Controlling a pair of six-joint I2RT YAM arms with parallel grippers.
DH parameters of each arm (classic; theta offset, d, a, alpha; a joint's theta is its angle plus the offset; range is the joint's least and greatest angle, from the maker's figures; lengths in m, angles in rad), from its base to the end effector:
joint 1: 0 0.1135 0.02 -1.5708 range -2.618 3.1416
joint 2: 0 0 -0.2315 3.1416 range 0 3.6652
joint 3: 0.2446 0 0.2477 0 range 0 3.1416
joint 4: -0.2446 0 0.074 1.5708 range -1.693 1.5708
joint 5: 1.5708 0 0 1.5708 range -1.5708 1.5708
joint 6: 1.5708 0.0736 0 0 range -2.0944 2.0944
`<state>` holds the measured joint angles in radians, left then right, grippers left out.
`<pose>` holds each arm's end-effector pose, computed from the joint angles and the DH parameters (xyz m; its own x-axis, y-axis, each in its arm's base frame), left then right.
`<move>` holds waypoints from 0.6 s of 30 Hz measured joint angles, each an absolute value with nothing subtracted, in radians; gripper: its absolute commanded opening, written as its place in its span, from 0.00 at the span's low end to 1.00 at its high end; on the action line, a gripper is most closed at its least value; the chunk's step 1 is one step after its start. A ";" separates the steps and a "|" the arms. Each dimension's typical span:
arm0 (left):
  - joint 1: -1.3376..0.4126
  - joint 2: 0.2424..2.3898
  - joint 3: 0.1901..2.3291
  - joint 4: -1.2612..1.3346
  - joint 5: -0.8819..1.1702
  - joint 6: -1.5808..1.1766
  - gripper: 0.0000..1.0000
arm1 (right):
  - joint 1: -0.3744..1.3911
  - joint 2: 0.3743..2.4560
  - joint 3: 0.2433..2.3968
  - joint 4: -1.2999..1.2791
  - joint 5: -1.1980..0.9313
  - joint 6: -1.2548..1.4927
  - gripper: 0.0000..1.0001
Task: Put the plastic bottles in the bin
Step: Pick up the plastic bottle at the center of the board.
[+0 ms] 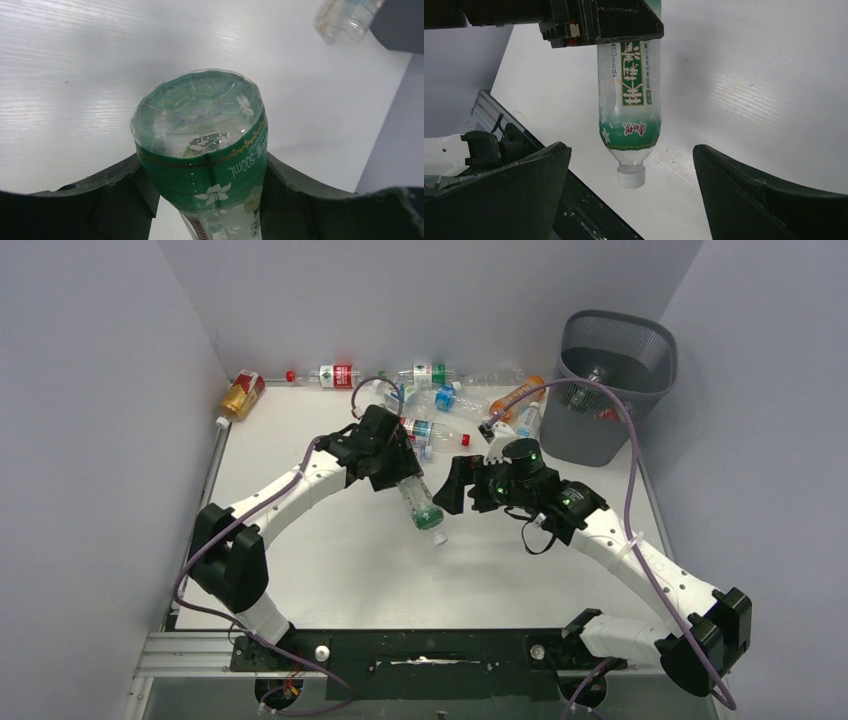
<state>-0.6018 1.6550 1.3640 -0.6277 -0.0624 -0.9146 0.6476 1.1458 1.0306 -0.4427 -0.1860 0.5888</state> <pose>0.3129 -0.2093 0.2155 -0.8227 -0.3943 -0.4095 -0.1934 0.8715 -0.4506 0.2265 0.1884 0.2789 -0.7499 0.1171 -0.6511 -0.3626 0.7505 0.5526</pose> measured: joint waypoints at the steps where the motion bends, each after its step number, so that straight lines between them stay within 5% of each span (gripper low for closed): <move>1: -0.609 1.651 1.364 -0.612 -0.042 -0.907 0.55 | 0.655 1.156 1.031 -0.438 -0.189 0.589 0.99; 18: -0.634 1.568 1.314 -0.412 0.120 -0.877 0.56 | 0.736 1.241 1.032 -0.411 -0.198 0.604 0.96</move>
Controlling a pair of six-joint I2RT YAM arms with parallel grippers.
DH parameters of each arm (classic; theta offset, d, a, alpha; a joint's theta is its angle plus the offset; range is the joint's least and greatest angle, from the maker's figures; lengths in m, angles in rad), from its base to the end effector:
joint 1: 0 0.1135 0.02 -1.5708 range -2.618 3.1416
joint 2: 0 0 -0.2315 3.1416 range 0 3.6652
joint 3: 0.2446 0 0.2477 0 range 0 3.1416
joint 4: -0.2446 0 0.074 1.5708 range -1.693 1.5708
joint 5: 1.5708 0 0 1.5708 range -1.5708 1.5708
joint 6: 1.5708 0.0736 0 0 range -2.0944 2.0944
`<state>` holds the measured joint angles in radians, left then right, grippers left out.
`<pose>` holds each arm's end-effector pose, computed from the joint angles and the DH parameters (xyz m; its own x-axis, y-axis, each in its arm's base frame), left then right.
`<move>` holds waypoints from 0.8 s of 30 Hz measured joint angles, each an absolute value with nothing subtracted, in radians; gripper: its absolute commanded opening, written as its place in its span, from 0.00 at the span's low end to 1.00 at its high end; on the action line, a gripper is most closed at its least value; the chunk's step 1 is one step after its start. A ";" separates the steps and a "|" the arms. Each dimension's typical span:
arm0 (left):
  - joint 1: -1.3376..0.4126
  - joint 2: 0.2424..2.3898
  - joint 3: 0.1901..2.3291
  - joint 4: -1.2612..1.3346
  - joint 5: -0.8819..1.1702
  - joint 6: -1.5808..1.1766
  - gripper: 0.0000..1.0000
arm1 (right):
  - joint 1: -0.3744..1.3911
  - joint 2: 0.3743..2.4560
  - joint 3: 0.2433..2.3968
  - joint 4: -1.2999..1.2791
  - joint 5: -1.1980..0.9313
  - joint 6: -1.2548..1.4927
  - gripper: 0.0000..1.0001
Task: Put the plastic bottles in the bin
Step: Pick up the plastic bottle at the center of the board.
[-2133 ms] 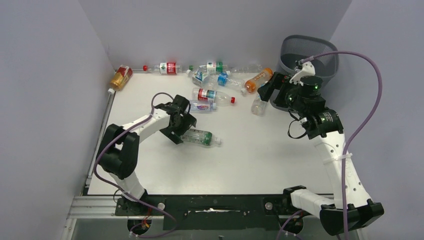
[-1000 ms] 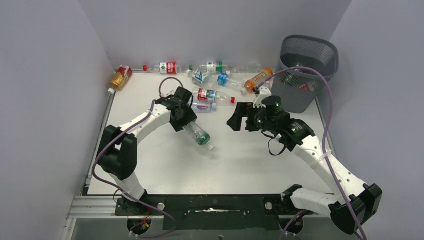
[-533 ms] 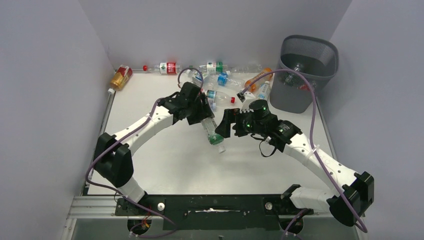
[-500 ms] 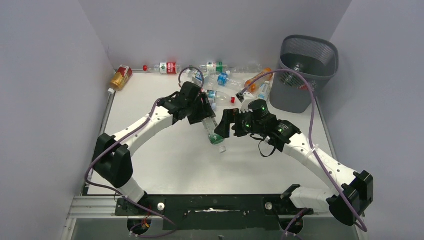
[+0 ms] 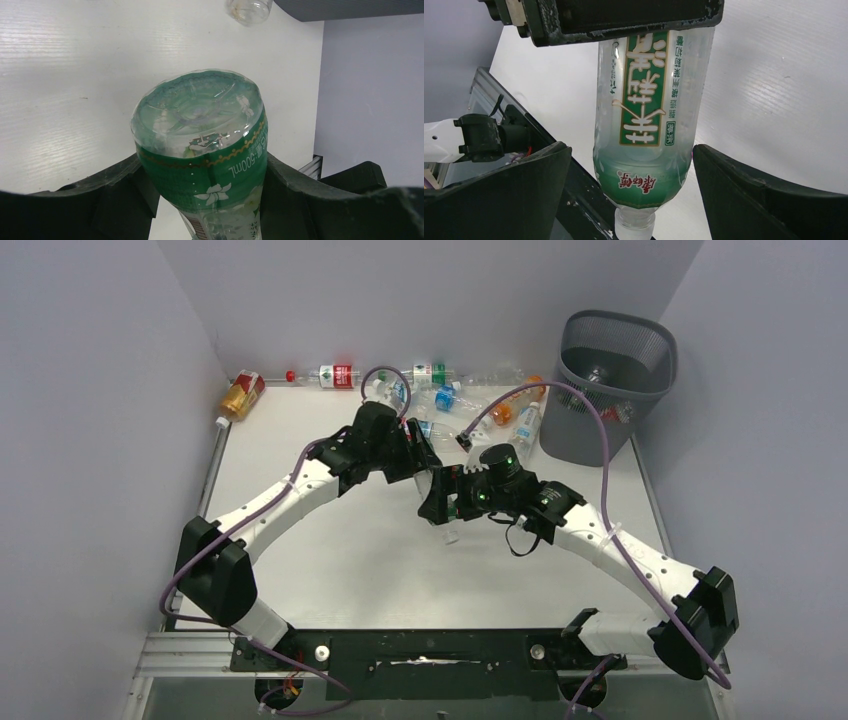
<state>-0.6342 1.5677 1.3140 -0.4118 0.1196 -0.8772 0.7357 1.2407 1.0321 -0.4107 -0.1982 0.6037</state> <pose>0.3030 -0.2338 0.2519 -0.8285 -0.3383 -0.4462 0.0420 0.7571 -0.6520 0.2212 0.2198 0.2566 -0.7953 0.0309 -0.6055 -0.3952 0.7309 0.5564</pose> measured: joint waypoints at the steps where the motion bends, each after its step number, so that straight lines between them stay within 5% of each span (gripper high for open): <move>1: -0.634 1.567 1.313 -0.409 0.123 -0.877 0.56 | 0.737 1.241 1.032 -0.411 -0.195 0.604 0.94; 13: -0.640 1.550 1.298 -0.382 0.144 -0.868 0.60 | 0.741 1.241 1.032 -0.418 -0.170 0.607 0.60; 15: -0.640 1.547 1.295 -0.377 0.144 -0.862 0.66 | 0.741 1.241 1.032 -0.418 -0.170 0.607 0.58; 17: -0.641 1.545 1.292 -0.369 0.146 -0.859 0.90 | 0.741 1.241 1.032 -0.418 -0.169 0.609 0.57; 24: -0.654 1.497 1.275 -0.347 0.163 -0.845 0.91 | 0.741 1.240 1.032 -0.420 -0.153 0.610 0.55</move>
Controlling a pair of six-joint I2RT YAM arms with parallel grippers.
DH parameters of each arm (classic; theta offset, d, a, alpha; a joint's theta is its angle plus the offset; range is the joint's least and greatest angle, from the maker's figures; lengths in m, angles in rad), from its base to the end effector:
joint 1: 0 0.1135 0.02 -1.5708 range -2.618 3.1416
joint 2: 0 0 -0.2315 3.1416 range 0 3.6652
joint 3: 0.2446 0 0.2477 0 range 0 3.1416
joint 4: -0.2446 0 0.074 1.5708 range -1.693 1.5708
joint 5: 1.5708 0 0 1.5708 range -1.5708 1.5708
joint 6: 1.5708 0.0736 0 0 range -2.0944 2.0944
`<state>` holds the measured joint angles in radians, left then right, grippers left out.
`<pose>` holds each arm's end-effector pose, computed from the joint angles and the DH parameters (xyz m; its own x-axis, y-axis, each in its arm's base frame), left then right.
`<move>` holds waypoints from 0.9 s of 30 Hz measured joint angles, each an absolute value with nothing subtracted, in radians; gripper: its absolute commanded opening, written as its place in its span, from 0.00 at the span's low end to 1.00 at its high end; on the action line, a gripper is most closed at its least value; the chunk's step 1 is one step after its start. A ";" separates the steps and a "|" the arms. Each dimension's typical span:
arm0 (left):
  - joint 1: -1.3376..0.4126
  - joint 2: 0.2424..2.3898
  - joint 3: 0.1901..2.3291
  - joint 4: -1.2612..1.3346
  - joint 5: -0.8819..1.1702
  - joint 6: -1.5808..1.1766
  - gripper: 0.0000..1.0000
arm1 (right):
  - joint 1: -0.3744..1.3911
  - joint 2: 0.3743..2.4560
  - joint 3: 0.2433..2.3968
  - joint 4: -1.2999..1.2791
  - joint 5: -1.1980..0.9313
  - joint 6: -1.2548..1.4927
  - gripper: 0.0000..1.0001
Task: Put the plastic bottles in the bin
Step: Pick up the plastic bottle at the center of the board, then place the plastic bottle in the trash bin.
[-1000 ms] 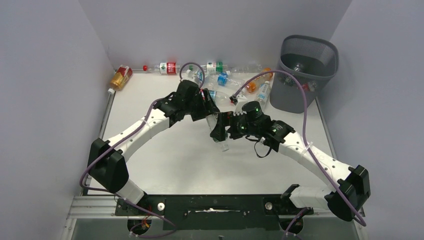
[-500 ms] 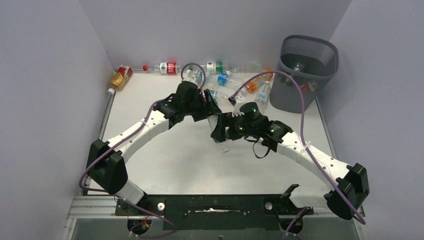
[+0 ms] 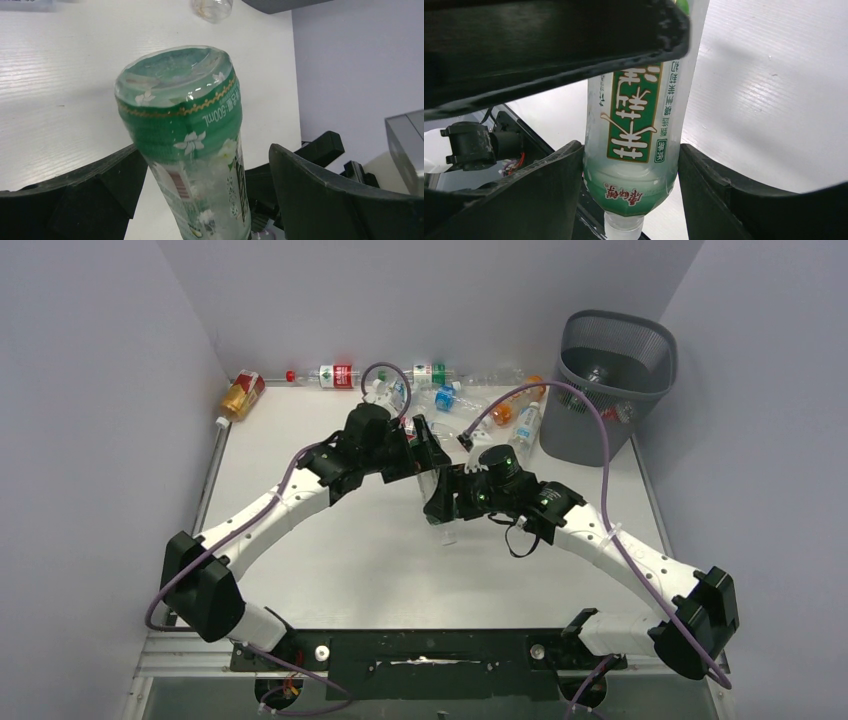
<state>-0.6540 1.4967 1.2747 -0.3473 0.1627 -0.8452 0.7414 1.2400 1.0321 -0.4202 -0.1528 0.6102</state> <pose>0.2896 -0.2370 0.2709 -0.8140 -0.3062 -0.4936 0.1502 0.7099 -0.6881 0.2219 0.2183 0.2553 -0.7897 0.0448 -0.6119 -0.3731 0.7566 0.5370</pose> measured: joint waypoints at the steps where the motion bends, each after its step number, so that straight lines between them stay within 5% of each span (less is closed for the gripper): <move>1: -0.655 1.486 1.275 -0.347 0.162 -0.841 0.91 | 0.741 1.240 1.032 -0.420 -0.147 0.610 0.55; 13: -0.585 1.372 1.276 -0.405 0.128 -0.792 0.91 | 0.699 1.230 1.082 -0.511 -0.076 0.606 0.51; 27: -0.513 1.208 1.175 -0.429 0.120 -0.773 0.92 | 0.272 1.282 1.510 -0.703 -0.103 0.454 0.51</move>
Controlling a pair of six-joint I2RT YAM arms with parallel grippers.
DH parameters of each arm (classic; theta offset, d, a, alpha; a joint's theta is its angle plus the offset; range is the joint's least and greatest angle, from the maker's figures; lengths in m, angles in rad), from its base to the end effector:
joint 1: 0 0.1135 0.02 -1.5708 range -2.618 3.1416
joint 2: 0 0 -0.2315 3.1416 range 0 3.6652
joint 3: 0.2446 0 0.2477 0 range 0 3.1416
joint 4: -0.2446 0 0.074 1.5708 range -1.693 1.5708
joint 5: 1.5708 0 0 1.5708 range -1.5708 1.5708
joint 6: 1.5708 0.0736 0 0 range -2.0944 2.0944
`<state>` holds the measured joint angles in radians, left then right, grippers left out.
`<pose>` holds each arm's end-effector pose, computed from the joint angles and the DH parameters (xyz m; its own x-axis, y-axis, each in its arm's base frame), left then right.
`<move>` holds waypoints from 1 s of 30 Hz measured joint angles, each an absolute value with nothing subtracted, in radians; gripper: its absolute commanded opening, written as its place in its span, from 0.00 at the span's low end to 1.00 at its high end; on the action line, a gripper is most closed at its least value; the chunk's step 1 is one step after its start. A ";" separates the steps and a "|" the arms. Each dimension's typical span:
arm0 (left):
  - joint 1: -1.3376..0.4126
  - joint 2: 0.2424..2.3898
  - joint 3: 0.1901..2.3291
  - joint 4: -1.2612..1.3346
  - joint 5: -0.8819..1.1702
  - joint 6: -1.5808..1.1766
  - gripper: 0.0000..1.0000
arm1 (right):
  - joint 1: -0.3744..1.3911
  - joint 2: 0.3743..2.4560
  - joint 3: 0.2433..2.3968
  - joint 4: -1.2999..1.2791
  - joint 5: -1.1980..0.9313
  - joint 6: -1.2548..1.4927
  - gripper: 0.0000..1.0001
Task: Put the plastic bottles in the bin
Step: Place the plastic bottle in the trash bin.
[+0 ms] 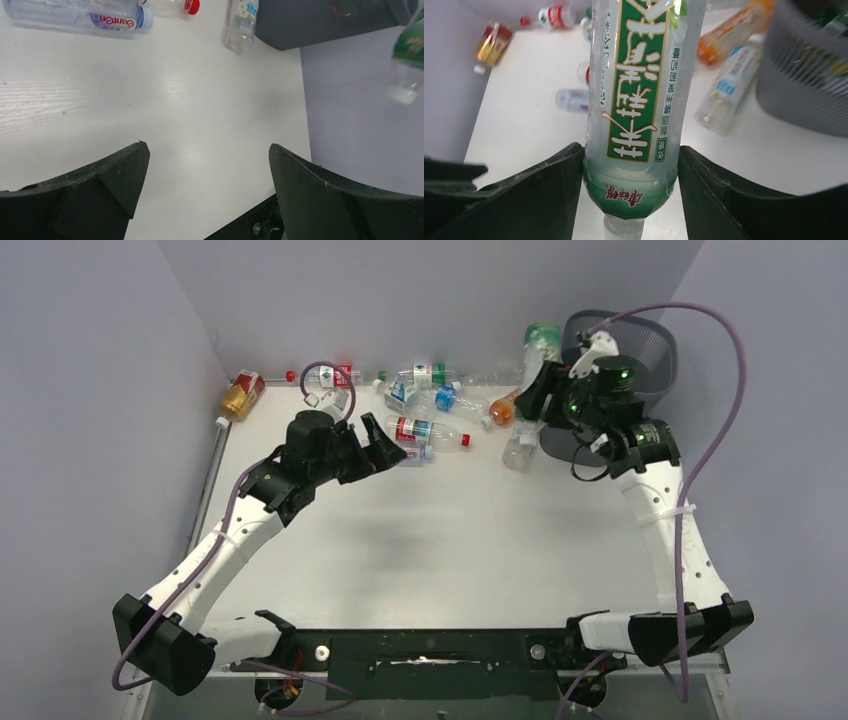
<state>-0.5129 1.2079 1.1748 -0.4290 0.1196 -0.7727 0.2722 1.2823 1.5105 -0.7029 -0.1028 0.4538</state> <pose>0.2672 -0.1606 0.3164 -0.6832 -0.4107 -0.6038 0.1443 0.7346 -0.6629 0.2923 0.0894 0.3809 -0.5515 0.2988 -0.7788 -0.1264 0.8929 0.4321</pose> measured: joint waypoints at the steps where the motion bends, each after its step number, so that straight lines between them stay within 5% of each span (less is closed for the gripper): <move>1: -0.513 1.204 1.157 -0.428 0.122 -0.773 0.92 | 0.228 1.299 1.554 -0.705 -0.114 0.445 0.51; 20: -0.507 1.102 0.978 -0.350 0.204 -0.786 0.92 | -0.276 1.720 2.051 -0.693 -0.384 0.500 0.57; 26: -0.507 1.103 0.973 -0.349 0.215 -0.784 0.92 | -0.334 1.814 2.136 -0.667 -0.449 0.541 0.91; 30: -0.507 1.117 0.973 -0.349 0.215 -0.782 0.92 | -0.339 1.859 2.169 -0.667 -0.473 0.545 0.99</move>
<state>-0.5072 1.1172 0.9726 -0.3489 0.2150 -0.7818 -0.3389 1.8591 2.1693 -0.6674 -0.4732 0.5453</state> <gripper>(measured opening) 0.917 0.949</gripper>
